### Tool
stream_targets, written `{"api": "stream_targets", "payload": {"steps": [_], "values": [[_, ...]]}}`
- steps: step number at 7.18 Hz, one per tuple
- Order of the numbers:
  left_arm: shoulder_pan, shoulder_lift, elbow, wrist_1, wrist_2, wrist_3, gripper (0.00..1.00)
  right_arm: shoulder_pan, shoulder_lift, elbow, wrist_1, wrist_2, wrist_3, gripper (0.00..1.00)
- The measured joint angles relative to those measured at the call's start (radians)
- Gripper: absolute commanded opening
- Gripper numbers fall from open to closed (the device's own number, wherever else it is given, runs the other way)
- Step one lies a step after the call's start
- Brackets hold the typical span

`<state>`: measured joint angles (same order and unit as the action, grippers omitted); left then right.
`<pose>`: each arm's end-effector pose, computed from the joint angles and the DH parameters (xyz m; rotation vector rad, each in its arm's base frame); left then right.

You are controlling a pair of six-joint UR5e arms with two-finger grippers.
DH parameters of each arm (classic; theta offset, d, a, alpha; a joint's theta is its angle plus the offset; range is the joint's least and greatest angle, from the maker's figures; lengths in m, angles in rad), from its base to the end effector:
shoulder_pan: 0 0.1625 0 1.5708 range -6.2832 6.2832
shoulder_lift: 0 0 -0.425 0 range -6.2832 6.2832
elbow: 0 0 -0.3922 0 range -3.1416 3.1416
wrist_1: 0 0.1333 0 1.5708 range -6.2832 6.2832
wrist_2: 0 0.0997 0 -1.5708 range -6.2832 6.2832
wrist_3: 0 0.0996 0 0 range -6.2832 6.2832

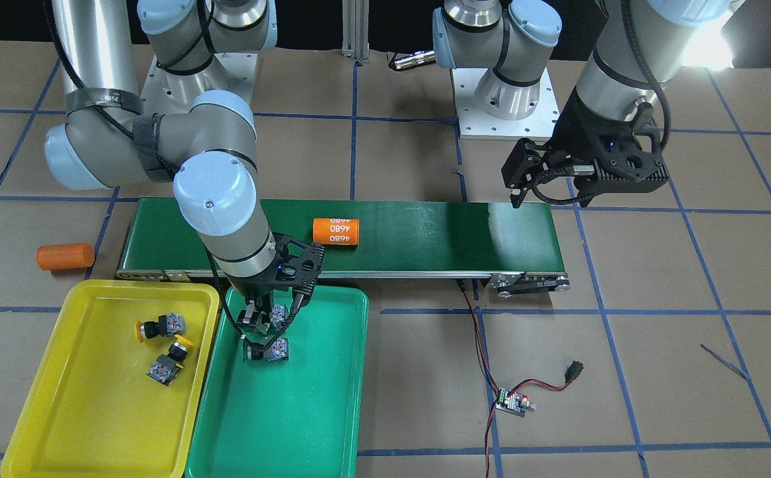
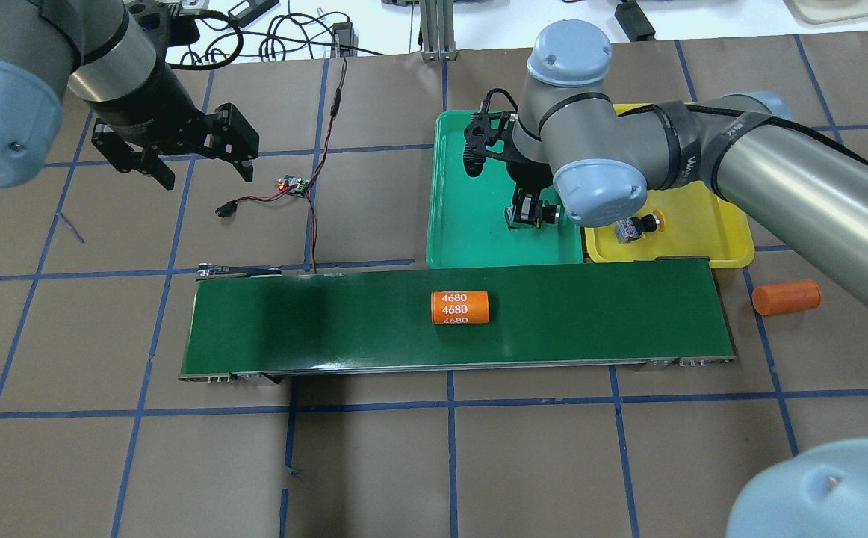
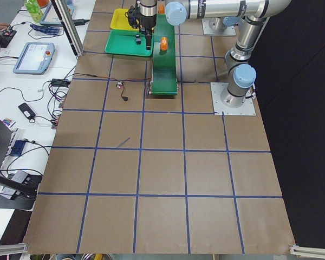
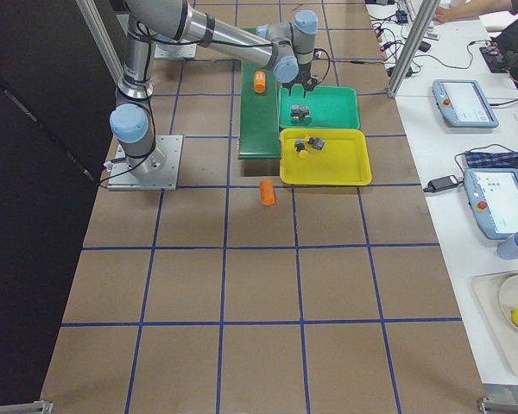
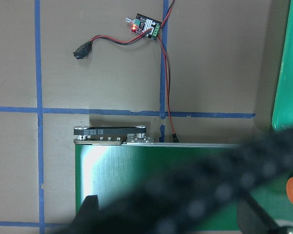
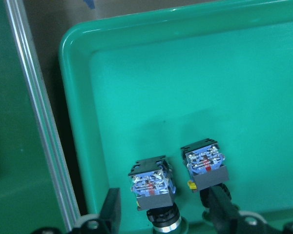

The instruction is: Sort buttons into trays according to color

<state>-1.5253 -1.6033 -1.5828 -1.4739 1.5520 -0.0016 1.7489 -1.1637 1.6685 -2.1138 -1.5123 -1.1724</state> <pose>-0.1118 -0.5160 0.4756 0.0728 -3.1220 0.0824 0.2459 -0.5806 0.2675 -1.9435 2.4240 -0.0955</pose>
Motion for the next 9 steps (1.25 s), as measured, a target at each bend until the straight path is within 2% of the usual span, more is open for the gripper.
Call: {"api": "stream_targets", "payload": {"steps": [2, 6, 9], "values": [[0.001, -0.002, 0.023, -0.013, 0.004, 0.000, 1.00, -0.002, -0.020, -0.015, 0.049, -0.001, -0.002, 1.00], [0.004, -0.005, 0.030, -0.017, 0.002, 0.000, 1.00, -0.016, -0.235, -0.037, 0.276, 0.006, 0.034, 1.00], [0.004, -0.005, 0.030, -0.017, 0.002, 0.000, 1.00, -0.054, -0.432, -0.045, 0.459, -0.009, 0.265, 1.00]]}}
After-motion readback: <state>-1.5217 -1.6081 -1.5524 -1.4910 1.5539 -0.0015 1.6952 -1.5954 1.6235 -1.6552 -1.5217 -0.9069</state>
